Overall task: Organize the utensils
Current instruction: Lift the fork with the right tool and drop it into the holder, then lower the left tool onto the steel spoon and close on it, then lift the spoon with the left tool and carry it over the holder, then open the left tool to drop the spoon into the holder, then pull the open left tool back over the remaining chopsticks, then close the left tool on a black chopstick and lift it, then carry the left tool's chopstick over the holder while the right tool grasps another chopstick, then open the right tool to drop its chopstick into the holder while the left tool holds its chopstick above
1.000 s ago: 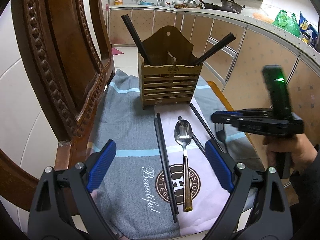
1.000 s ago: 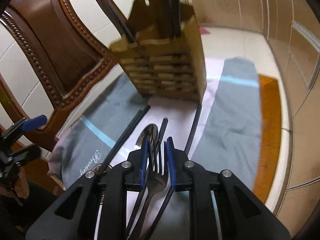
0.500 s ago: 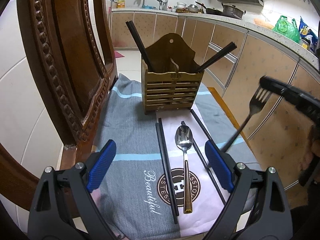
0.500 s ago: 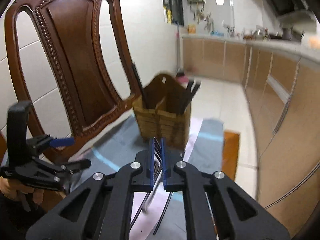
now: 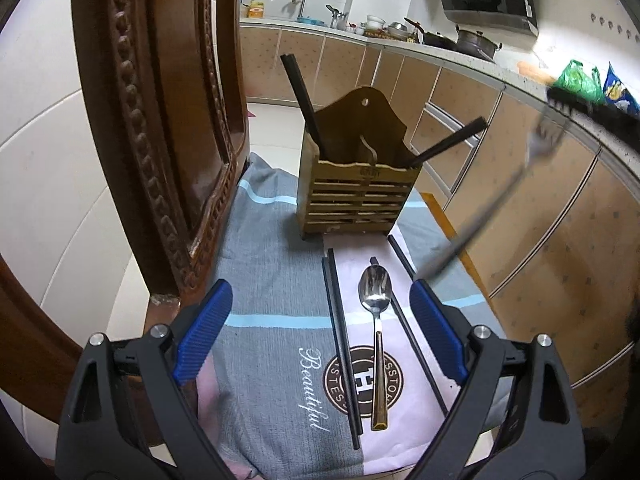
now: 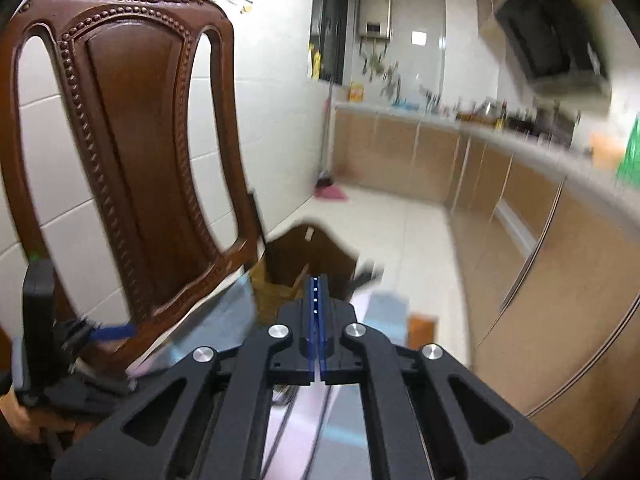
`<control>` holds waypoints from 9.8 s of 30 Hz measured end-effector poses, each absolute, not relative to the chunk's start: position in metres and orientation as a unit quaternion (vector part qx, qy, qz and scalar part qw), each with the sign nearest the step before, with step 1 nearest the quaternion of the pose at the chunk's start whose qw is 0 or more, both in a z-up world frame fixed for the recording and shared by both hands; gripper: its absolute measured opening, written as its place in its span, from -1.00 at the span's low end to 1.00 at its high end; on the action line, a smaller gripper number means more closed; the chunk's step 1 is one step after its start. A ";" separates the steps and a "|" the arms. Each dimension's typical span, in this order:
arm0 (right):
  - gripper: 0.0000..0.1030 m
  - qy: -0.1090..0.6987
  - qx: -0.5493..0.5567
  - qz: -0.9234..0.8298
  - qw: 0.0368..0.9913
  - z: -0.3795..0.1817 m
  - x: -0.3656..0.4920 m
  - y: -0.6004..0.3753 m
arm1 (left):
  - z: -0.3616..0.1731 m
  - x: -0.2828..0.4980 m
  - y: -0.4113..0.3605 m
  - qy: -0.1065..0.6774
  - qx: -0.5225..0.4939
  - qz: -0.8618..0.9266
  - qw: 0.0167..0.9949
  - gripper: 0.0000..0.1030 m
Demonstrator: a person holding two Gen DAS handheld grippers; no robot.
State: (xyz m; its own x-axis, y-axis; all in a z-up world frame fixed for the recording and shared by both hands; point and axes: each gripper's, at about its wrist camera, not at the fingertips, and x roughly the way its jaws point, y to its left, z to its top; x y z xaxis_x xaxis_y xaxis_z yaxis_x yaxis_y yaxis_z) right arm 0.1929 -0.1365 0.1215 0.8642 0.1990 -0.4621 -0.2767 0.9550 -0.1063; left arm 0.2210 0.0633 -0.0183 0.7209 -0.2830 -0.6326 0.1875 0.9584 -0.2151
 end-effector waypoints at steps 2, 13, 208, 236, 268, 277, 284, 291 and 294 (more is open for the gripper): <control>-0.96 0.209 -0.105 0.109 0.966 0.142 0.202 -0.126 | -0.017 0.221 0.065 0.350 -0.074 -0.129 0.925 0.73; -0.96 0.163 -0.200 -0.023 0.966 0.148 0.300 -0.085 | -0.022 0.231 0.055 0.359 -0.076 -0.144 0.919 0.73; 0.93 0.320 0.053 0.050 0.945 0.004 0.142 -0.217 | -0.070 0.243 -0.037 0.412 -0.041 -0.134 0.900 0.55; 0.93 0.360 0.101 0.046 0.926 -0.016 0.181 -0.249 | -0.069 0.335 -0.048 0.443 -0.109 -0.136 0.879 -0.87; -0.86 0.474 -0.045 0.035 0.879 -0.118 0.349 -0.135 | 0.092 0.221 0.093 0.232 -0.110 -0.160 0.953 -0.87; -0.86 0.401 0.004 0.081 0.913 -0.043 0.280 -0.145 | 0.092 0.220 0.081 0.239 -0.098 -0.174 0.950 -0.87; -0.86 0.299 0.006 0.094 0.950 0.043 0.179 -0.156 | 0.094 0.214 0.069 0.245 -0.080 -0.191 0.947 -0.87; -0.86 0.239 0.010 0.102 0.966 0.090 0.115 -0.152 | 0.098 0.207 0.059 0.243 -0.060 -0.197 0.948 -0.87; -0.86 0.222 0.009 0.105 0.969 0.113 0.112 -0.153 | 0.096 0.207 0.057 0.245 -0.052 -0.188 0.950 -0.87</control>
